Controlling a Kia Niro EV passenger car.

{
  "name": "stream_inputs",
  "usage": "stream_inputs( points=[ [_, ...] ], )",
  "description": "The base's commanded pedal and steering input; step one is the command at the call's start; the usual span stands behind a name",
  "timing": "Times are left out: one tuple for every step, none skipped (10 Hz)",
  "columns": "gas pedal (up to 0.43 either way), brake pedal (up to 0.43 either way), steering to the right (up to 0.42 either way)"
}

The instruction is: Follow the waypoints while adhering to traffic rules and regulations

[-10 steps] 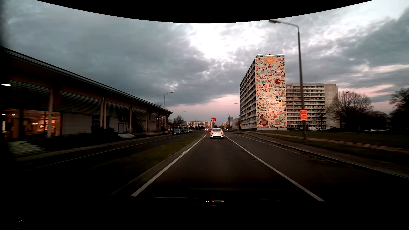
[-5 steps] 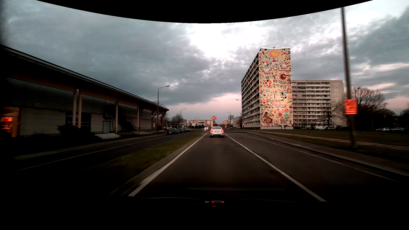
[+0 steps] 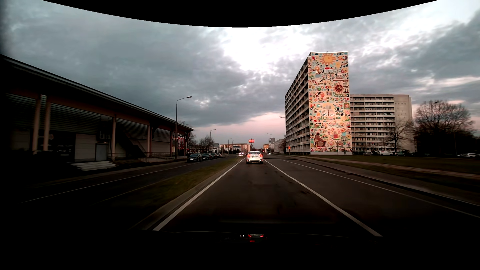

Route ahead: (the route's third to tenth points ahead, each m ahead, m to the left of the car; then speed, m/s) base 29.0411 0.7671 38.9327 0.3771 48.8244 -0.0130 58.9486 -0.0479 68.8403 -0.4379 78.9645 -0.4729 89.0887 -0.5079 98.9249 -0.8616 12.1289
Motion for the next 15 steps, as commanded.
stream_inputs(
  points=[
    [0.059, 0.000, -0.003],
    [0.059, 0.000, -0.003],
    [0.059, 0.000, -0.003],
    [0.059, 0.000, -0.003],
    [0.059, 0.000, -0.003],
    [0.059, 0.000, -0.003],
    [0.059, 0.000, -0.003],
    [0.039, 0.000, -0.004],
    [0.039, 0.000, -0.003],
    [0.039, 0.000, -0.003],
    [0.039, 0.000, -0.004],
    [0.039, 0.000, -0.003],
    [0.039, 0.000, -0.003],
    [0.039, 0.000, -0.004],
    [0.039, 0.000, -0.003]
  ],
)
